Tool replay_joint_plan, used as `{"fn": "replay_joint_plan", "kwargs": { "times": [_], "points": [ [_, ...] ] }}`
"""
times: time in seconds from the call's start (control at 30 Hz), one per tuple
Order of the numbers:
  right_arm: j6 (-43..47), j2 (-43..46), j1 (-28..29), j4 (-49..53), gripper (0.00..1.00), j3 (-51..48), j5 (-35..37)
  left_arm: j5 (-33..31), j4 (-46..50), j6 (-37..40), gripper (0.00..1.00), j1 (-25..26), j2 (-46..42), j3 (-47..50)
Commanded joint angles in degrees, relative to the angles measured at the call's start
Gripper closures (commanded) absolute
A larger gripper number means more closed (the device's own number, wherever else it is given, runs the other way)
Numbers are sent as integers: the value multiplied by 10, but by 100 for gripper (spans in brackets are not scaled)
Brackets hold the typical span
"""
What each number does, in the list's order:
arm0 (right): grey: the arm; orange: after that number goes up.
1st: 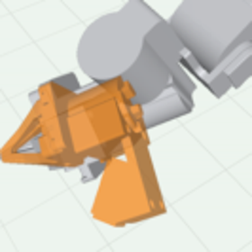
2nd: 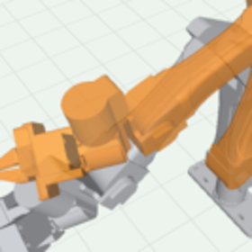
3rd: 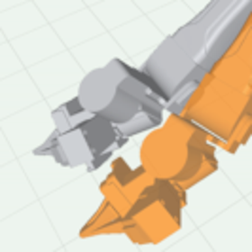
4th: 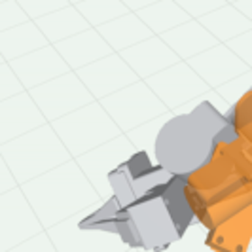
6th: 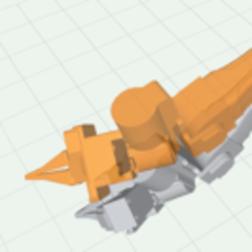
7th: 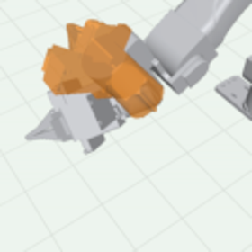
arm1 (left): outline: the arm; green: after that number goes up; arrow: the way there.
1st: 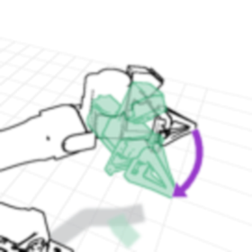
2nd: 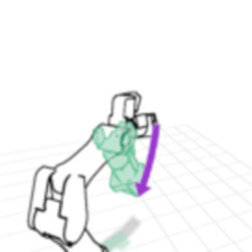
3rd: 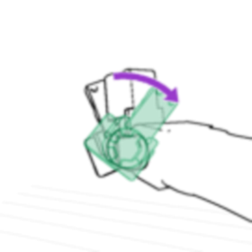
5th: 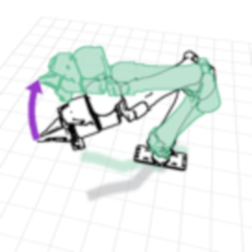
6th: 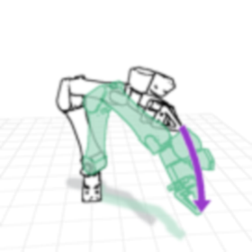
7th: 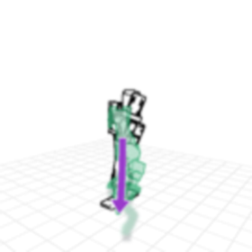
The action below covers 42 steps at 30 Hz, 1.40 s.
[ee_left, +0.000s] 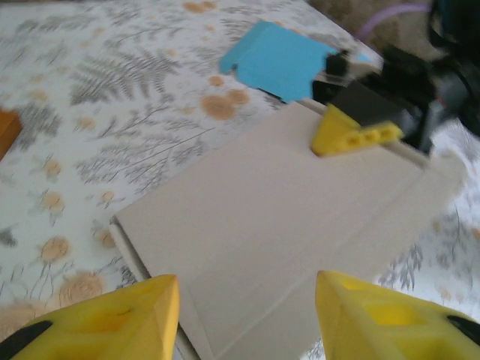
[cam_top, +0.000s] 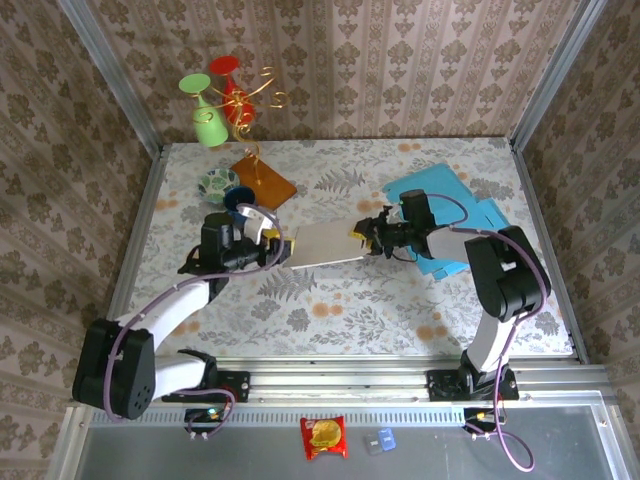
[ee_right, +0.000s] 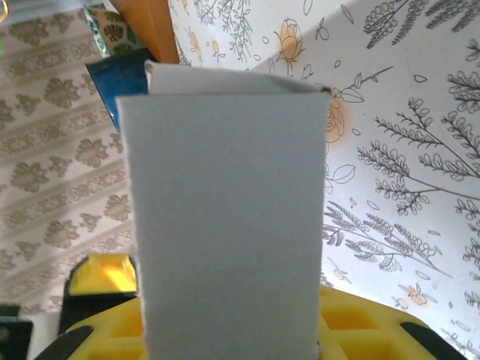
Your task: Fold the paper box
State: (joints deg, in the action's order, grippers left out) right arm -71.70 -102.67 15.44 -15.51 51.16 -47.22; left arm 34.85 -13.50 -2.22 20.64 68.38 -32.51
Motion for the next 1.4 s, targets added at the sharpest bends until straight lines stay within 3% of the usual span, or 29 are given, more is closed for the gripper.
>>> {"fn": "replay_joint_plan", "kwargs": {
  "times": [0.0, 0.17, 0.3, 0.53, 0.7, 0.93, 1.17, 1.37],
  "points": [
    [-93, 32, -9, 35, 69, -1, -27, 63, 62, 196, 43, 22, -38, -1],
    [-133, 60, -12, 138, 69, 21, -56, 55, 156, 342, 35, 46, -54, -20],
    [-154, 82, -14, 223, 69, 30, -69, 6, 200, 416, 30, 73, -39, -37],
    [-175, 116, -15, 330, 69, 34, -80, -41, 177, 453, 29, 95, -17, -40],
    [-228, 137, -14, 316, 68, 7, -85, -51, 181, 468, 29, 119, -1, -44],
    [-262, 145, -16, 322, 68, -26, -101, -54, 173, 451, 37, 130, 13, -54],
    [-294, 134, -20, 275, 67, -62, -105, -16, 225, 456, 55, 130, 31, -81],
    [-295, 129, -36, 260, 53, -71, -103, 0, 270, 459, 62, 130, 40, -103]
  ]
}}
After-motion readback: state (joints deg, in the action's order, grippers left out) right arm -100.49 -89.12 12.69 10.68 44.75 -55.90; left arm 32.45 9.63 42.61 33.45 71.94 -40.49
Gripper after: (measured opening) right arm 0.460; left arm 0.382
